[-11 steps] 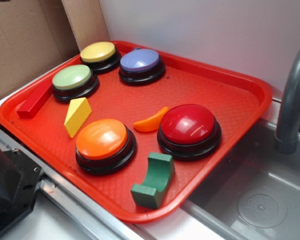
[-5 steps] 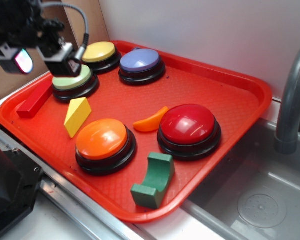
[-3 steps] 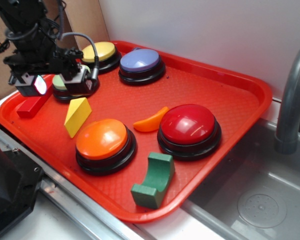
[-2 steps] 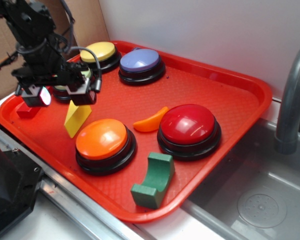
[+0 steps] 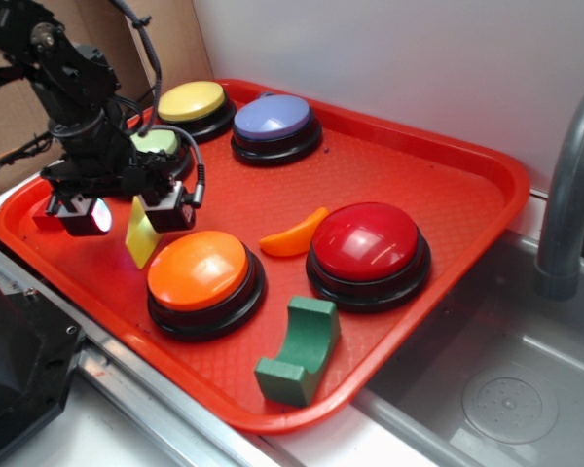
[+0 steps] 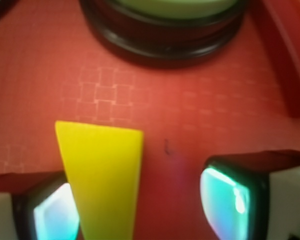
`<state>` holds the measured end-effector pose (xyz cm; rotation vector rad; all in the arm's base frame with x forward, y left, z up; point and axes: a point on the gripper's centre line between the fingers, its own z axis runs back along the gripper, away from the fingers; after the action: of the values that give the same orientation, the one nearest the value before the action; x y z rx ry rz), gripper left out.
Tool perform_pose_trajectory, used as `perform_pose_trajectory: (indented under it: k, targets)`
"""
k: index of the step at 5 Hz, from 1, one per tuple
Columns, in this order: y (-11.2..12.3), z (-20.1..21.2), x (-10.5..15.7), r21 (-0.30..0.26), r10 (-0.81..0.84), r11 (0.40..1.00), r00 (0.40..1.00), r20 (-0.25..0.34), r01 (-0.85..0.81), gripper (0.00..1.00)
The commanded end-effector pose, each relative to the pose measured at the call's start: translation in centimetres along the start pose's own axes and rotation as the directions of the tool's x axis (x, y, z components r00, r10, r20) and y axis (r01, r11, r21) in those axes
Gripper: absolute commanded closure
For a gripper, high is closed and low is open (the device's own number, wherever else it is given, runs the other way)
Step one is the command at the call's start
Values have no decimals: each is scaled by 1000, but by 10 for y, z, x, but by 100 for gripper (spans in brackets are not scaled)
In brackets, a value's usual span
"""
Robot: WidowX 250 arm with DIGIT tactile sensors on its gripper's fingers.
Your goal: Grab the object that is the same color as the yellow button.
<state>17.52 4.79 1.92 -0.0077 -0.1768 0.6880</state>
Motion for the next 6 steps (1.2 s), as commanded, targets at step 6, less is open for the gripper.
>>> perform_pose_trajectory:
  k: [6]
  targets:
    - [-73, 115, 45, 47, -364, 929, 928, -78, 368, 100]
